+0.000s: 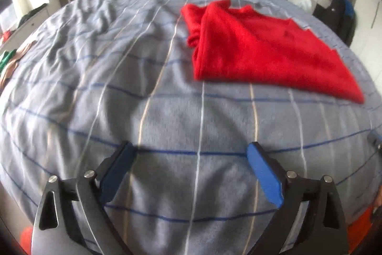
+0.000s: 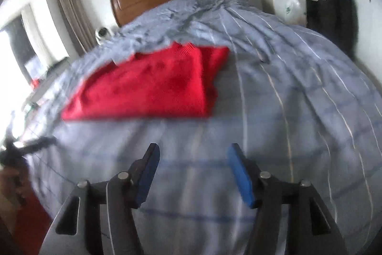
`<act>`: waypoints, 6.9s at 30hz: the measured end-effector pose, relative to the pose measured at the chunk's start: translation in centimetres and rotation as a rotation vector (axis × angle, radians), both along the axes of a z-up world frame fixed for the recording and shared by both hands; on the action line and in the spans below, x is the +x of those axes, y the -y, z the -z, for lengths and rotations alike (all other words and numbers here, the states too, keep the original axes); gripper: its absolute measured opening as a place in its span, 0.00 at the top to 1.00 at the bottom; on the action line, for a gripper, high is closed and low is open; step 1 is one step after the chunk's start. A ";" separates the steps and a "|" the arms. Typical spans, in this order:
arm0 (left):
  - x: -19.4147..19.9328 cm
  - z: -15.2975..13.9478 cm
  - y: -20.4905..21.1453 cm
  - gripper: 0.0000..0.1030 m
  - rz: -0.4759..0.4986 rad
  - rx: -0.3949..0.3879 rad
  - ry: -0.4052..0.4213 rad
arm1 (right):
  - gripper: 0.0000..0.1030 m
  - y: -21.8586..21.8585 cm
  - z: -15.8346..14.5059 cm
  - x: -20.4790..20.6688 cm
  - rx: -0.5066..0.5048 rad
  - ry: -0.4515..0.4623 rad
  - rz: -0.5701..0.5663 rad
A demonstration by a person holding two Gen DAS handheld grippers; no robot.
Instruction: Fold small clothes
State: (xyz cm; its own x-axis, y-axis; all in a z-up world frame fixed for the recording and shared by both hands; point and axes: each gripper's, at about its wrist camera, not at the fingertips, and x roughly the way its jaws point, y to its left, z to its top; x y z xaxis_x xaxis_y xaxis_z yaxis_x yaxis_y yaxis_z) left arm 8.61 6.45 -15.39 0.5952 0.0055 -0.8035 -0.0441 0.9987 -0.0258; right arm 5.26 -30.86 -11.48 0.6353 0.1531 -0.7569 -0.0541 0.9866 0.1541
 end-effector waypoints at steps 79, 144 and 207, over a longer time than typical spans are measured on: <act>-0.4 1.1 0.8 0.00 0.035 0.073 0.122 | 0.49 1.7 0.4 26.8 0.126 -0.195 0.090; -2.8 -1.3 -11.2 0.01 -0.246 0.011 0.192 | 0.79 -32.5 -0.8 14.1 0.004 -0.161 -0.635; 17.0 -3.0 -6.1 0.01 -0.007 -0.401 -0.113 | 0.18 -9.1 -1.1 16.2 0.461 -0.096 -0.070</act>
